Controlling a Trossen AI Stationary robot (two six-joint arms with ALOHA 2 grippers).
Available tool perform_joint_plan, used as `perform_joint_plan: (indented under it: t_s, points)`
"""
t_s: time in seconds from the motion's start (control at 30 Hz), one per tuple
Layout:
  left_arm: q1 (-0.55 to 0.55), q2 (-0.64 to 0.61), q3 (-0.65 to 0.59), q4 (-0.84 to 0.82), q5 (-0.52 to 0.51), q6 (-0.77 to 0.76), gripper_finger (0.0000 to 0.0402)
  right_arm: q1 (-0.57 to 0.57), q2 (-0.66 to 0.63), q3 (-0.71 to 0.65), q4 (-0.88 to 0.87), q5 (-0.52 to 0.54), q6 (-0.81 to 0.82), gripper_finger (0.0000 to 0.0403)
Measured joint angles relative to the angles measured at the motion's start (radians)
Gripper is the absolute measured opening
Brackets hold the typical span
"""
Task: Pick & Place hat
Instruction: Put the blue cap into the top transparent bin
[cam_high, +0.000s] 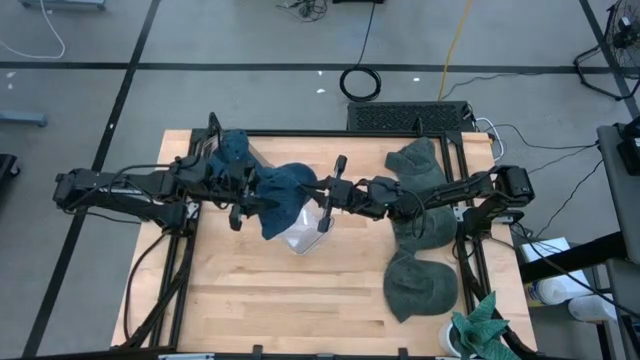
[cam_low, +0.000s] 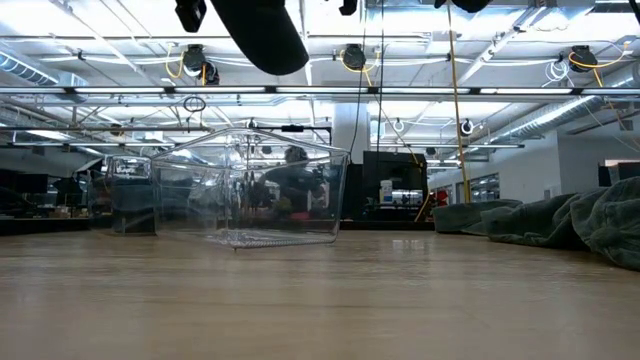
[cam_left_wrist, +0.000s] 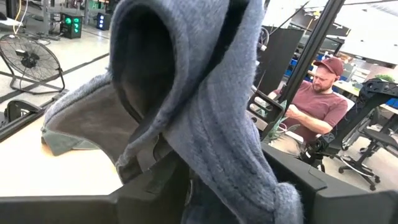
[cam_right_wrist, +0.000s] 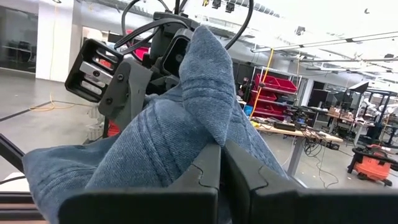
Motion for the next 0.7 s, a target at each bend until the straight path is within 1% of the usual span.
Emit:
perform_joint_plan:
  t_s: [0.53, 0.6, 0.7]
  points:
    - [0.000, 0.000, 0.000, -0.001, 0.000, -0.001, 0.0184, 0.000, 0.000, 0.000, -0.005, 0.001, 0.000, 0.0000]
    - [0.000, 0.000, 0.000, -0.002, 0.000, -0.001, 0.0173, 0.000, 0.000, 0.000, -0.004, 0.001, 0.000, 0.0000]
    - [0.000, 0.000, 0.000, -0.002, 0.000, 0.000, 0.0140, 0.000, 0.000, 0.000, -0.004, 0.002, 0.000, 0.0000]
